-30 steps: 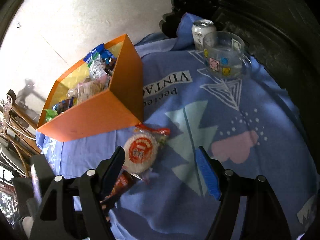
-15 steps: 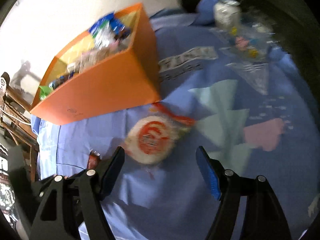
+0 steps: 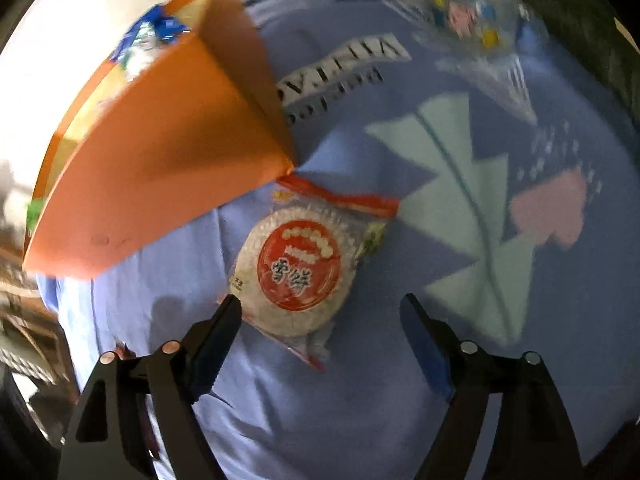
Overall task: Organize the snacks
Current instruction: 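Grasp the chocolate bar with the left tool while the right tool grasps the round pastry bag, then carry the bar and pastry bag over the box and open both tools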
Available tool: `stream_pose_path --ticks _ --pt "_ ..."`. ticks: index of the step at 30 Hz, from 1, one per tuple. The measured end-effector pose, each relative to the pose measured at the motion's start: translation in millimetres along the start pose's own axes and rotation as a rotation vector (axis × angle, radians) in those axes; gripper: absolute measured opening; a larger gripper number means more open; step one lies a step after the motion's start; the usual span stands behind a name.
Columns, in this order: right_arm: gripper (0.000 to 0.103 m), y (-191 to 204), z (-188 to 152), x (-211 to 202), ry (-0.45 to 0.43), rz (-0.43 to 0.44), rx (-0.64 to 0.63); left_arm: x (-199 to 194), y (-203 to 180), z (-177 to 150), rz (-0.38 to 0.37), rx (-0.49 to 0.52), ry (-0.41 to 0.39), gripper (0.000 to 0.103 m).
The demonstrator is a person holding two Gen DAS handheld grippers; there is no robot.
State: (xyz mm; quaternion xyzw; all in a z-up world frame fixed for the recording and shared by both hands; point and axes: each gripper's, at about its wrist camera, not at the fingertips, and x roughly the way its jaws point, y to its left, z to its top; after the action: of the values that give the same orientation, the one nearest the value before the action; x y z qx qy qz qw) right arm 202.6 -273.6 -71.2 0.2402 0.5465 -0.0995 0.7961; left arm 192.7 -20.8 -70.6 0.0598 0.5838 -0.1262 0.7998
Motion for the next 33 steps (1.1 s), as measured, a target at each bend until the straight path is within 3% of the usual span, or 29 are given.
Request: stream_pose_path --ticks 2,5,7,9,10,15,24,29,33 --pt "0.083 9.9 1.0 8.8 0.006 0.003 0.044 0.5 -0.3 -0.1 0.002 0.002 -0.001 0.023" --pt "0.095 30.7 2.9 18.5 -0.028 -0.082 0.057 0.8 2.6 -0.6 0.006 -0.001 0.007 0.023" --pt "0.098 42.4 4.0 25.0 -0.045 -0.152 0.047 2.3 6.0 -0.3 0.005 -0.007 0.01 0.024" --pt "0.085 56.7 2.3 30.1 -0.061 -0.265 -0.019 2.2 11.7 -0.6 -0.004 -0.012 0.014 0.024" --pt "0.072 60.9 -0.7 26.2 -0.081 -0.27 -0.05 1.7 13.3 -1.0 -0.008 -0.01 0.013 0.024" --pt "0.072 35.3 -14.6 9.5 -0.053 -0.211 0.003 -5.5 27.4 -3.3 -0.028 0.003 0.014 0.024" --pt "0.072 10.6 -40.4 -82.3 -0.156 -0.05 -0.034 -46.4 41.8 2.0 -0.075 0.036 -0.045 0.024" --pt "0.072 41.7 -27.6 -137.4 -0.261 0.031 -0.131 -94.0 46.5 27.6 -0.097 0.027 -0.128 0.024" --pt "0.072 79.3 10.0 -158.8 -0.318 0.122 -0.211 -131.5 51.4 66.1 -0.085 -0.014 -0.211 0.024"
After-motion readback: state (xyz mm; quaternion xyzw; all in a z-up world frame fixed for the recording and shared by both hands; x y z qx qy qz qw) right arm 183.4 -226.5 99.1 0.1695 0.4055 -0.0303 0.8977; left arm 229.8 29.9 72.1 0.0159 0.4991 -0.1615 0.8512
